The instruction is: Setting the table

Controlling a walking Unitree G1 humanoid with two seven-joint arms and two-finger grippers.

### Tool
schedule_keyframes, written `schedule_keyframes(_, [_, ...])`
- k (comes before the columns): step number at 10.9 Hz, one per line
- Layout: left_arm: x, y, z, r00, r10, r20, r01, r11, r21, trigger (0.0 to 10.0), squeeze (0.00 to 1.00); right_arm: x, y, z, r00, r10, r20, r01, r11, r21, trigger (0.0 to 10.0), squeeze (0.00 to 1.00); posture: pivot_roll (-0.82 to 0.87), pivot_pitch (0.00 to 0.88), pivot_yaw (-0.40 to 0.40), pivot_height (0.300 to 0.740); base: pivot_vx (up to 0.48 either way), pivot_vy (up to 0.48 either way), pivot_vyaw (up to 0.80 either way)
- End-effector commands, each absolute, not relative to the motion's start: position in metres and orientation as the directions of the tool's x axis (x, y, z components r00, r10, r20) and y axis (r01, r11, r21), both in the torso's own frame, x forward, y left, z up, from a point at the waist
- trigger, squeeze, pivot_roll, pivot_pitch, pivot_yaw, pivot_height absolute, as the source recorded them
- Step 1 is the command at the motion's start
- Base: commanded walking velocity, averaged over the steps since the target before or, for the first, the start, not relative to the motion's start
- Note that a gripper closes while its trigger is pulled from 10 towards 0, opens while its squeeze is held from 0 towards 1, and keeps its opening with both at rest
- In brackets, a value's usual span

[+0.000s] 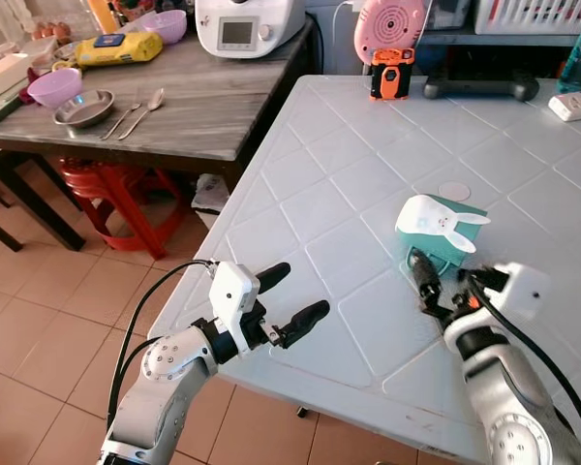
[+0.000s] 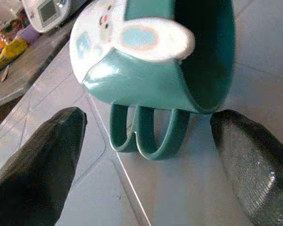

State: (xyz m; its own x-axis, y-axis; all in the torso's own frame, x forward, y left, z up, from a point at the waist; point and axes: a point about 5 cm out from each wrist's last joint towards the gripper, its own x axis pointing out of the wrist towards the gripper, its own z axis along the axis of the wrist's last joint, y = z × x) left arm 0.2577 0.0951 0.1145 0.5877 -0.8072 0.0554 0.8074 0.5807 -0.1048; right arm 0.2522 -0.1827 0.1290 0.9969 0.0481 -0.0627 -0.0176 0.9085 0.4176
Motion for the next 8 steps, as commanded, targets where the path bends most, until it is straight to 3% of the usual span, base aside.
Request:
schedule_keyframes(1, [0.256, 0.1, 0.112, 0.601, -0.799, 0.031, 0.797, 0.596, -0.094, 10.0, 0.0, 0.253, -0.175, 0.122, 0.991, 0.09, -0.101, -0.042, 0.913, 0.405, 10.0, 1.0, -0.15, 0.127, 0.142, 0.74, 0.0, 0.0, 0.0])
schedule_keyframes(2, [0.255, 0.101, 0.111, 0.607, -0.795, 0.029, 0.793, 0.602, -0.096, 10.0, 0.0, 0.249, -0.176, 0.121, 0.989, 0.094, -0.118, -0.058, 0.958, 0.282, 10.0, 0.94, -0.15, 0.127, 0.14, 0.74, 0.0, 0.0, 0.0])
schedule_keyframes(3, [0.255, 0.101, 0.11, 0.609, -0.793, 0.027, 0.791, 0.604, -0.099, 10.0, 0.0, 0.247, -0.176, 0.121, 0.989, 0.089, -0.117, -0.061, 0.973, 0.22, 10.0, 0.8, -0.15, 0.126, 0.14, 0.74, 0.0, 0.0, 0.0])
schedule_keyframes(5, [0.256, 0.103, 0.107, 0.611, -0.791, 0.021, 0.789, 0.606, -0.102, 10.0, 0.0, 0.239, -0.174, 0.12, 0.991, 0.073, -0.11, -0.068, 0.997, 0.042, 10.0, 0.15, -0.15, 0.126, 0.146, 0.74, 0.0, 0.0, 0.0])
schedule_keyframes(6, [0.256, 0.103, 0.106, 0.61, -0.792, 0.02, 0.789, 0.606, -0.102, 10.0, 0.0, 0.237, -0.174, 0.12, 0.993, 0.063, -0.104, -0.061, 0.998, 0.022, 10.0, 0.0, -0.16, 0.127, 0.146, 0.74, 0.0, 0.0, 0.0])
schedule_keyframes(8, [0.257, 0.103, 0.104, 0.608, -0.794, 0.014, 0.791, 0.603, -0.1, 10.0, 0.0, 0.231, -0.177, 0.125, 0.999, -0.001, -0.05, -0.002, 0.997, -0.076, 10.0, 0.0, -0.16, 0.127, 0.152, 0.74, 0.0, 0.0, 0.0])
